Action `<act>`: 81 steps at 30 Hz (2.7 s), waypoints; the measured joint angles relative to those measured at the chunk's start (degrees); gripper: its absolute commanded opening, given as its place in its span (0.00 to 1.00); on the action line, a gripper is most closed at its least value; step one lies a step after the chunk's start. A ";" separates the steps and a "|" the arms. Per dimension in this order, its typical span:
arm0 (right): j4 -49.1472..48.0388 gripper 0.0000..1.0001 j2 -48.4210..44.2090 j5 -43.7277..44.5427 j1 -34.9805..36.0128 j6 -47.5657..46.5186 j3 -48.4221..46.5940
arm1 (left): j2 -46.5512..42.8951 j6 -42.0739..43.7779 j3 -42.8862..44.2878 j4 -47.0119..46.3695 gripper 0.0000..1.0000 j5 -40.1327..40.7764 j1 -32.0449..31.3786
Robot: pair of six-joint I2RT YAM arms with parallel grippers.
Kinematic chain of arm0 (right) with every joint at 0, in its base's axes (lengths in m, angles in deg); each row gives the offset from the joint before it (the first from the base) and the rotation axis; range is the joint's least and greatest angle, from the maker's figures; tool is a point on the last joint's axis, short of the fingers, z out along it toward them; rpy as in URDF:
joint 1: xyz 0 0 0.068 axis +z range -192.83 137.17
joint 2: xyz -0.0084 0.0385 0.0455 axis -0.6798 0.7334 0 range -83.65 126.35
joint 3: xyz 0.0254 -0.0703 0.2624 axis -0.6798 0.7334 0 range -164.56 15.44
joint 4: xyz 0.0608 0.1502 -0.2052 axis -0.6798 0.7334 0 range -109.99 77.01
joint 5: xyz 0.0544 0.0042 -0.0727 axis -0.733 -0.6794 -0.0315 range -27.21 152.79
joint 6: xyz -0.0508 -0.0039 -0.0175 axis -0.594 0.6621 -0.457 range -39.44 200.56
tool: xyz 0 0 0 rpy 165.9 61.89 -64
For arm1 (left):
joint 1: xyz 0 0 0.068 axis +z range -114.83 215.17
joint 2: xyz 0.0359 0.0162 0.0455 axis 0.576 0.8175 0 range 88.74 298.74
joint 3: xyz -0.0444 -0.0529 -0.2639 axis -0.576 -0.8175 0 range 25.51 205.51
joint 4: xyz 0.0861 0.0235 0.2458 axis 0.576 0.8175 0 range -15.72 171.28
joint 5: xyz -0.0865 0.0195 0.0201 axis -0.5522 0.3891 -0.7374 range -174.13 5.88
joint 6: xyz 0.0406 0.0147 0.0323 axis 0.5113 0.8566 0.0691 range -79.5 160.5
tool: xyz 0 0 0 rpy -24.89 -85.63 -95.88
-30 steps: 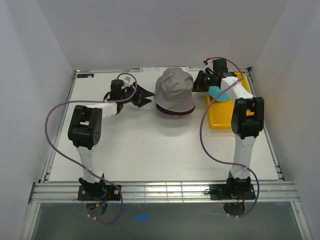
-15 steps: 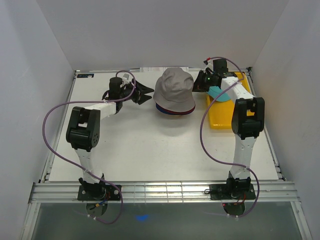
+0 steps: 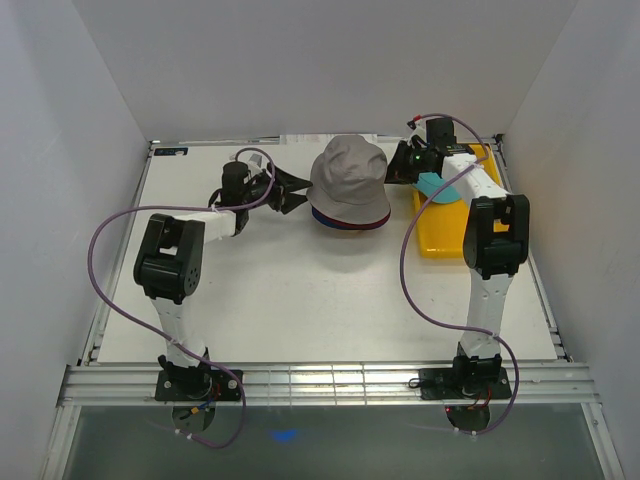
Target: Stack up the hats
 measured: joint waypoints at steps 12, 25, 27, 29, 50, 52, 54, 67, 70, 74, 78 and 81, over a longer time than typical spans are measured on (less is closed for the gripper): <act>-0.07 0.08 -0.68 0.48 0.00 -0.04 0.85 | 0.00 -3.98 -1.97 -5.57 0.53 0.09 -0.44; -0.20 0.08 -1.40 0.50 0.00 -0.02 2.01 | 0.24 -6.03 -3.30 -8.37 0.02 0.92 -0.46; -0.39 0.08 -1.60 0.55 0.00 -0.02 2.38 | 0.28 -6.29 -3.34 -8.66 0.00 0.96 -0.46; -0.48 0.08 -1.88 0.66 0.00 0.00 2.86 | 0.37 -6.43 -3.37 -8.76 0.00 1.05 -0.46; -2.51 0.08 -6.01 2.64 0.00 -0.17 7.21 | 3.19 1.05 -2.29 -3.08 0.00 2.69 -0.07; -3.10 0.08 -6.67 2.62 0.00 -0.04 8.39 | 3.34 2.08 -1.73 -2.12 0.00 2.54 0.37; -4.31 0.08 -7.69 2.62 0.00 0.15 10.34 | 3.67 3.13 -0.96 -1.31 0.00 2.25 0.74; -8.74 0.08 -10.88 3.04 0.07 1.42 15.72 | 5.79 9.03 4.42 4.11 0.14 0.31 1.11; -9.11 0.08 -13.42 3.58 0.07 2.05 18.32 | 6.10 10.84 7.10 7.52 0.41 0.44 1.49; -10.34 0.08 -16.79 3.87 0.04 3.21 22.29 | 6.10 11.96 9.18 10.25 0.54 1.27 2.64; -12.04 0.08 -18.95 3.78 0.17 4.15 25.59 | 5.90 12.63 9.29 12.15 0.56 1.81 3.80; -13.40 0.08 -19.91 3.43 0.39 5.01 27.30 | 4.42 12.92 8.33 13.22 0.56 1.97 4.68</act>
